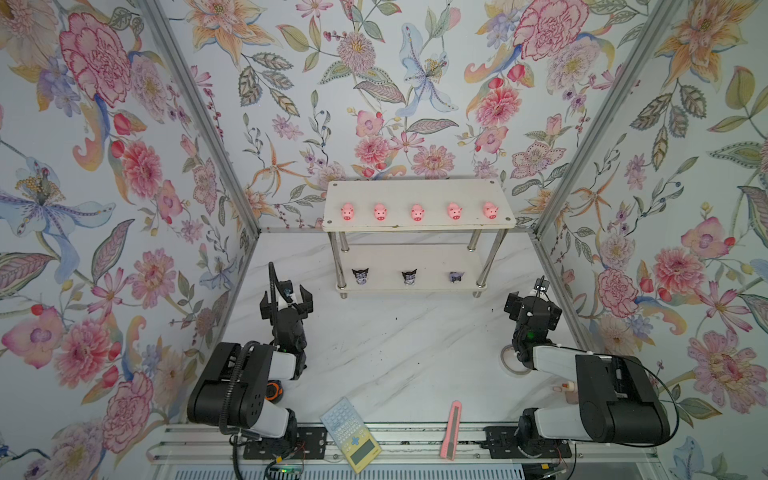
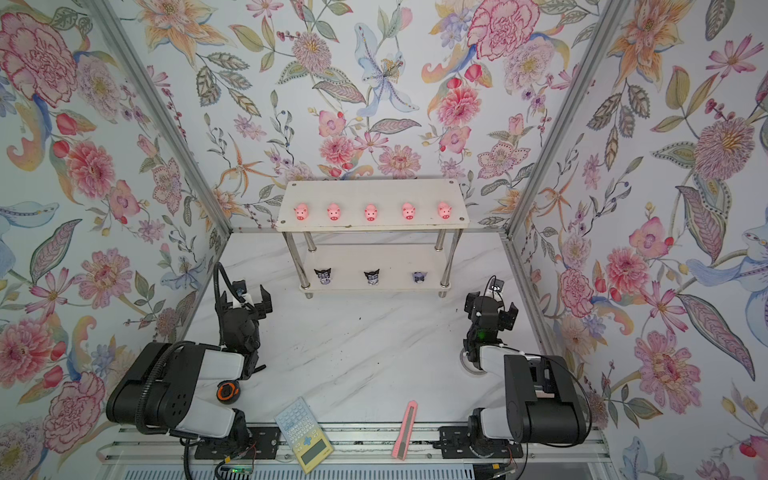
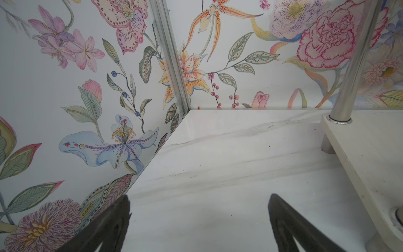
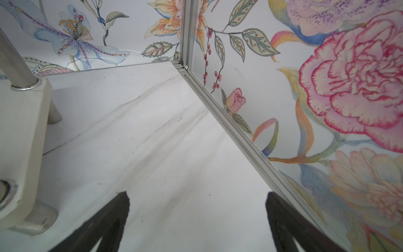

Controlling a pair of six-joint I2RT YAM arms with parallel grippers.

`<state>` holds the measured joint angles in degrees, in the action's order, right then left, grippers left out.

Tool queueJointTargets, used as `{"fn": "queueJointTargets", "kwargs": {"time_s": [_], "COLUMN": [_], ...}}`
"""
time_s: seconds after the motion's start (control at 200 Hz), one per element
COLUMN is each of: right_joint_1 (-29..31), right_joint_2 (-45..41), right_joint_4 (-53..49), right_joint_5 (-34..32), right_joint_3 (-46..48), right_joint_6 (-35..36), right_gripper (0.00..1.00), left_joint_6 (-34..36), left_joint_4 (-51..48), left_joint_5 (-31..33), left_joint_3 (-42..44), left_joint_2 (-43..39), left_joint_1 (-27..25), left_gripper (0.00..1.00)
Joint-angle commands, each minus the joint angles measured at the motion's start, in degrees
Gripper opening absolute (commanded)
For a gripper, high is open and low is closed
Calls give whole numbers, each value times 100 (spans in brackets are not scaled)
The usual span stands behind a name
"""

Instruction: Place and organize the plastic toys onto the shelf

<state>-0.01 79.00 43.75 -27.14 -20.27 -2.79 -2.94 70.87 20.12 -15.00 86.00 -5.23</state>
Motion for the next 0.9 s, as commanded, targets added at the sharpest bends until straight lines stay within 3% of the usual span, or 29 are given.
{"fn": "queueJointTargets", "kwargs": {"time_s": [0.0,0.235,0.395,0.45,0.55,0.586,0.716,0.896], "right_joint_1": [-183,-178,-138,-115,274,483,2,86], "right_joint_2": [-259,-382,-347,-59,1120,969,909,942], "right_joint_4": [348,607,1167,1202,2607,2174,1915,1951], "right_joint_5": [860,1737,2063,1964,1884,1702,2511,2403], "right_joint_3": [270,463,677,559,529,437,380,362], "right_joint_6": [-22,270,-149,-65,480,596,290,385], "right_gripper": [99,99,99,99,99,99,99,99], "left_joint_6": [30,39,39,41,48,48,57,63], "left_joint_4": [224,230,243,247,259,269,286,348], "left_joint_5": [-53,-59,-44,-47,-50,-49,-52,-114], "left_joint_3": [41,41,50,50,58,67,68,102], "left_joint_2": [57,53,55,57,60,64,62,81], "left_joint_1": [38,41,41,39,27,27,27,30], "left_gripper": [99,99,99,99,99,99,100,99]}}
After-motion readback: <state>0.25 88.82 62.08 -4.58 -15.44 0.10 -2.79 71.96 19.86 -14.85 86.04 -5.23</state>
